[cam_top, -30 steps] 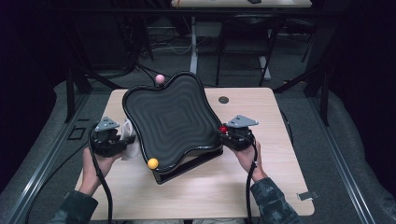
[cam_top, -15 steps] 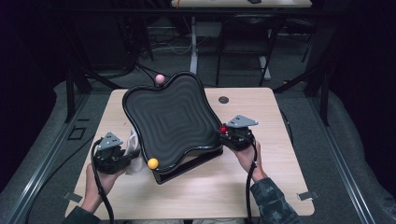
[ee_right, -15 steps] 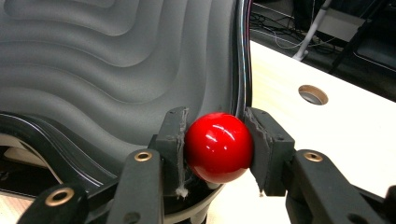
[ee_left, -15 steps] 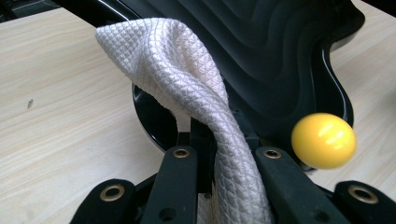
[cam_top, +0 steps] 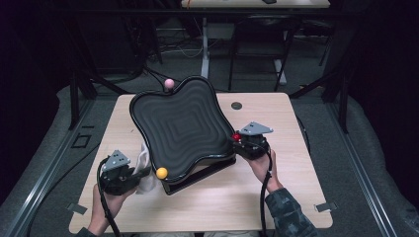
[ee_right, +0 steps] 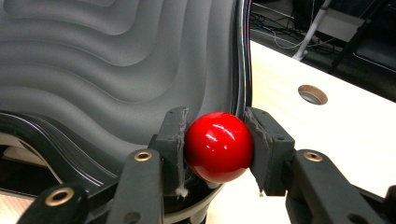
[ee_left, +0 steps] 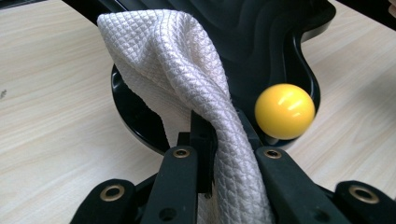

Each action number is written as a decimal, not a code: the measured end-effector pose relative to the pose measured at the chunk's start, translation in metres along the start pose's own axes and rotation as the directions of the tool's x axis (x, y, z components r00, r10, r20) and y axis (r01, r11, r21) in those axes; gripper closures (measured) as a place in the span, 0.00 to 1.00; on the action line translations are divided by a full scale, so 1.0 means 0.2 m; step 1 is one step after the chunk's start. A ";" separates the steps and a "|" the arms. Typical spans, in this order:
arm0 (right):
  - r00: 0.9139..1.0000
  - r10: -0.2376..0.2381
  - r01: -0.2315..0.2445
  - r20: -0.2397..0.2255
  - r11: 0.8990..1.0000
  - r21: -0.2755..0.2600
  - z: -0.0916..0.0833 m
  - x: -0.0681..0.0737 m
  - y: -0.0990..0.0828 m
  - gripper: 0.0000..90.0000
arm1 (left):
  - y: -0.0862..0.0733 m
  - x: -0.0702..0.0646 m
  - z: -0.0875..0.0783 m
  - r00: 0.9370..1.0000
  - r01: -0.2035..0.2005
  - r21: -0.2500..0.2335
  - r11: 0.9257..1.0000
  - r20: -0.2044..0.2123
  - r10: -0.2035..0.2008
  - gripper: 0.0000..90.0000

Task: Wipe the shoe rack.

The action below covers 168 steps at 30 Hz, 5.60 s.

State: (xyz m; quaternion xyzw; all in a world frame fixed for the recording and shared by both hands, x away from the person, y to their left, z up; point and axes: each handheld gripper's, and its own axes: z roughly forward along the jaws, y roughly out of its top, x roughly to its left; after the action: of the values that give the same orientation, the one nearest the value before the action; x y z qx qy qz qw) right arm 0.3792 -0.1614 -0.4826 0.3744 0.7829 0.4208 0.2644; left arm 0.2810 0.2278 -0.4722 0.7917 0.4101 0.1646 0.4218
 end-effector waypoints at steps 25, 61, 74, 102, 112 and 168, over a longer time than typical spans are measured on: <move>1.000 -0.010 0.010 0.004 1.000 0.007 0.00 0.00 0.00 0.67 | 0.11 0.04 -0.01 1.000 -0.006 -0.022 1.000 -0.025 0.006 0.92; 1.000 -0.022 0.022 0.002 1.000 0.010 0.01 0.00 0.00 0.67 | 0.71 0.46 0.09 0.978 0.047 0.006 0.999 -0.201 -0.045 0.92; 1.000 -0.023 0.023 -0.001 1.000 0.012 0.01 0.00 0.00 0.67 | 0.56 0.48 -0.01 0.977 0.079 -0.004 0.997 -0.200 -0.078 0.92; 1.000 -0.005 0.005 0.009 1.000 0.019 0.01 0.01 0.01 0.66 | 0.00 0.41 -0.05 0.974 0.163 0.025 0.986 -0.166 -0.157 0.92; 1.000 -0.024 0.024 -0.007 0.999 0.035 0.01 -0.01 0.02 0.67 | -0.05 0.40 -0.02 0.976 0.164 0.020 0.986 -0.147 -0.160 0.92; 0.999 0.032 -0.030 -0.029 0.996 0.078 0.04 -0.17 -0.01 0.66 | -0.10 0.36 0.08 0.974 0.076 -0.013 0.997 -0.214 -0.077 0.92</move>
State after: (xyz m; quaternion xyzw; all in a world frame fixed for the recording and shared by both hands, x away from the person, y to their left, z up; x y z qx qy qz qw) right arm 0.4029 -0.1856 -0.4856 0.3902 0.7967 0.3996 0.2311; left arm 0.3247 0.2825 -0.5038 0.7519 0.4829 0.2339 0.3831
